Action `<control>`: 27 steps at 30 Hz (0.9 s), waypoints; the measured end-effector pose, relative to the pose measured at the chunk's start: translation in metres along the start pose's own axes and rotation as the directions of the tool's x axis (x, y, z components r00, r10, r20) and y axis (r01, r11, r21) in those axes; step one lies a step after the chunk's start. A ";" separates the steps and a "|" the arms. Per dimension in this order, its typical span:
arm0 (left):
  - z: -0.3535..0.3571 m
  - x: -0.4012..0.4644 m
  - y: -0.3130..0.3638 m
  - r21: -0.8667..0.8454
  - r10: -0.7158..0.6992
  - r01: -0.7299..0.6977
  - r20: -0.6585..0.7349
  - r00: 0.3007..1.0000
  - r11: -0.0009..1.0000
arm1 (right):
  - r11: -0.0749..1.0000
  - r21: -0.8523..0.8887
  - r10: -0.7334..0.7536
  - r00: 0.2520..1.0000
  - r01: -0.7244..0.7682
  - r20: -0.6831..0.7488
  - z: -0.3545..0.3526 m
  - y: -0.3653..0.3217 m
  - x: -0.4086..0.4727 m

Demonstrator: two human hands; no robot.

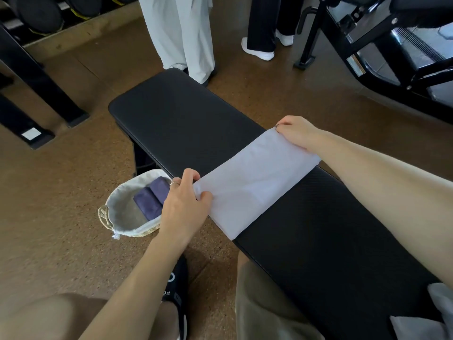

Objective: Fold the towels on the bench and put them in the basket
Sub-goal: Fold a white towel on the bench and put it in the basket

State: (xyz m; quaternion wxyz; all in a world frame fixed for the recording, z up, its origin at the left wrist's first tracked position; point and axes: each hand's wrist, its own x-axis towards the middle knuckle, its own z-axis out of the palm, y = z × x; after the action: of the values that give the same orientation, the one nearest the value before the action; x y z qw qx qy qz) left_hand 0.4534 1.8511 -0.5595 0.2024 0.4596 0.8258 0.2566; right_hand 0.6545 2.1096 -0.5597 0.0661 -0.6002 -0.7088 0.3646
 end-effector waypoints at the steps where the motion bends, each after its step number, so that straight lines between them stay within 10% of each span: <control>1: 0.000 0.001 0.000 0.017 -0.003 0.003 0.008 1.000 1.000 | 0.997 0.071 0.040 0.999 -0.041 0.018 -0.003 -0.003 -0.001; 18: -0.009 0.018 0.009 0.250 0.025 -0.053 0.115 0.993 0.967 | 0.984 0.178 -0.013 1.000 0.014 -0.007 -0.044 0.012 -0.063; 27: -0.003 0.042 0.026 0.364 0.236 -0.320 0.258 0.937 0.875 | 0.898 0.349 0.324 0.939 -0.268 -0.115 -0.015 0.077 -0.169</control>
State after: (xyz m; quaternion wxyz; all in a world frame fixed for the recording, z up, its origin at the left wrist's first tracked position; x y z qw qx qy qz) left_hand 0.4480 1.8978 -0.5454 0.1493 0.6295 0.7602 0.0599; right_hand 0.7703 1.9647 -0.5371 0.1689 -0.7106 -0.5299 0.4309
